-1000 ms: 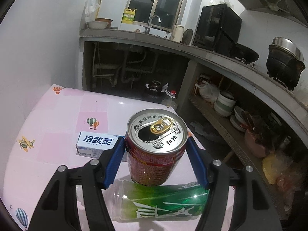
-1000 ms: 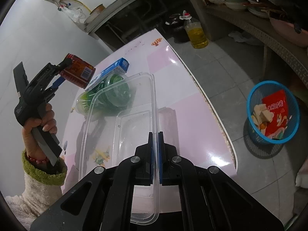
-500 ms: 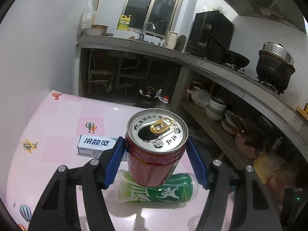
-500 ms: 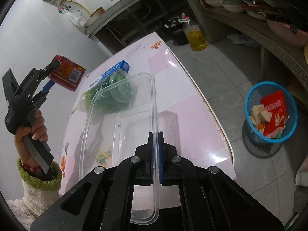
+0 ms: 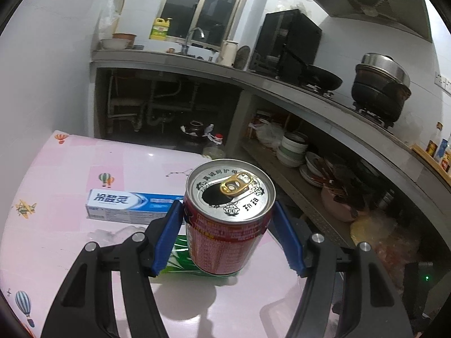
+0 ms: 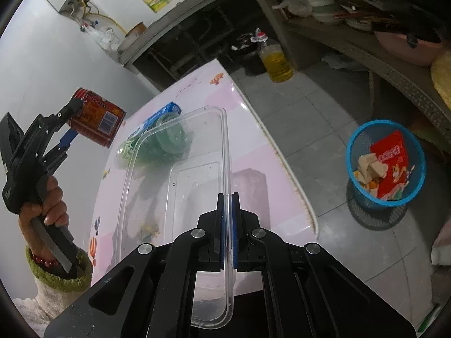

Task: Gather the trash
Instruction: 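Lift the red can with the left tool while the right tool carries the tray to the wastebasket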

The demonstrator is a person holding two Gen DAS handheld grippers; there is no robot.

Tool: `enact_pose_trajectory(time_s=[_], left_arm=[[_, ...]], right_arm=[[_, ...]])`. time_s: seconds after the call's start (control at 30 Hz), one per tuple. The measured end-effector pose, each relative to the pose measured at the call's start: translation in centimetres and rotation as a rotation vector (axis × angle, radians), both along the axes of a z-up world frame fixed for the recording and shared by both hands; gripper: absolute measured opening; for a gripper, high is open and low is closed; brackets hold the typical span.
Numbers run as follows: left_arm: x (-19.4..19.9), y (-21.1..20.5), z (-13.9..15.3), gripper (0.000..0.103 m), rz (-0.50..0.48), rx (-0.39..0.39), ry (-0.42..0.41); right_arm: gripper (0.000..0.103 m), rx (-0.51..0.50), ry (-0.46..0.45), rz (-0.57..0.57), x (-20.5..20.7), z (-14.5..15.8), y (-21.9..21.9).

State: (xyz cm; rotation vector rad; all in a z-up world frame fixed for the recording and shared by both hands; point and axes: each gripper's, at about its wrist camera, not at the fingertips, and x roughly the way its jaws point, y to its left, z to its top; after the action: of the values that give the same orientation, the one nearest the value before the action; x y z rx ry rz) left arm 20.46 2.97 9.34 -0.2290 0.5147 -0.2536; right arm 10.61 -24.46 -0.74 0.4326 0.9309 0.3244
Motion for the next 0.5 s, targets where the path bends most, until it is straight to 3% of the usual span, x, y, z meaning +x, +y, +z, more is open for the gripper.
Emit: enact_pose_trajectory(time_s=[0.5], left_arm=[[1.1, -9.5, 0.5, 0.063, -0.186, -0.007, 0.012]], right_arm=[[0.003, 0.023, -0.046, -0.189, -1.8, 0.5, -7.1]])
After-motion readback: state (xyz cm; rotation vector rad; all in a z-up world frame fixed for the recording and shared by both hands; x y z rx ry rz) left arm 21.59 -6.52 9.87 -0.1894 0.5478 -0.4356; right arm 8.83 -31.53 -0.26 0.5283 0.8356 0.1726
